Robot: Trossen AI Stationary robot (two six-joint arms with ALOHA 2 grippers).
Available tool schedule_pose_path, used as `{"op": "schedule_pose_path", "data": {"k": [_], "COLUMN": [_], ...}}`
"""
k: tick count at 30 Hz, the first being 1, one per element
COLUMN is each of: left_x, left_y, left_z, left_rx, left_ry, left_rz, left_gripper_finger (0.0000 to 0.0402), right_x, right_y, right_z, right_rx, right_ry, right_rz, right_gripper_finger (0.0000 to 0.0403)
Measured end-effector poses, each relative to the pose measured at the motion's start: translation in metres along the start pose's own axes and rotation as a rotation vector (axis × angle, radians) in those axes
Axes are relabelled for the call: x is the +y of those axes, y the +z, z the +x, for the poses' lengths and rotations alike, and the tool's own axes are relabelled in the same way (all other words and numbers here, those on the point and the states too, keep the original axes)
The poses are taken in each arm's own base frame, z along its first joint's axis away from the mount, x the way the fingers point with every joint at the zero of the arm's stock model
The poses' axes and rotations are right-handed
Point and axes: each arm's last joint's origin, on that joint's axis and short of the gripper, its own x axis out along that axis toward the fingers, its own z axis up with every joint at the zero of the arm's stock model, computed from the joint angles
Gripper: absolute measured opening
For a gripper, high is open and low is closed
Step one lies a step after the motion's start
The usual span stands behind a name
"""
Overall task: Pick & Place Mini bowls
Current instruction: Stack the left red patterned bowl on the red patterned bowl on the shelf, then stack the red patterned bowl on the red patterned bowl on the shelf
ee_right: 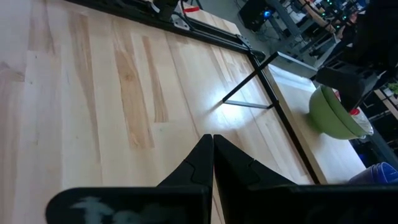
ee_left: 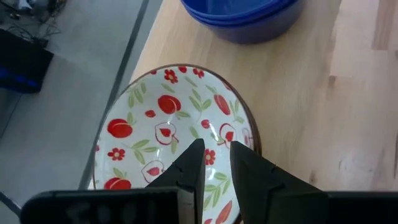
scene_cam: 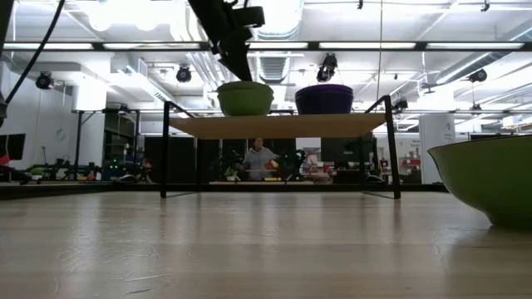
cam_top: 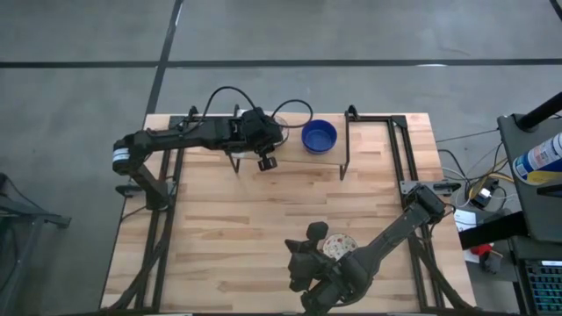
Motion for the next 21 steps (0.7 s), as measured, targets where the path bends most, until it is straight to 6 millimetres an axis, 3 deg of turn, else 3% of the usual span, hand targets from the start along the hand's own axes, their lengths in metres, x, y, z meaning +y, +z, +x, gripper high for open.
{"op": "schedule_pose_path", "data": {"k": [5, 13, 21], "left_x": [0.004, 0.002, -0.023], "left_y": [0.005, 0.019, 0.022], "left_z": [-0.007, -0.035, -0.063], "left_rx": [-0.017, -0.105, -0.201], "left_ry": [0.067, 0.045, -0.195], "left_rz": [0.011, -0.022, -0.023], "left_gripper_finger": [0.0071, 0.0071, 0.0071], "right_x": [0.000, 0.000, 0.003], "right_y": [0.000, 0.000, 0.000], "right_z": [0.000, 0.000, -0.012], "right_rx": [0.000, 0.000, -0.025], "right_ry": [0.000, 0.000, 0.005], "right_rz": [-0.001, -0.009, -0.014], "right_gripper_finger": [0.0008, 0.0008, 0.0008]}}
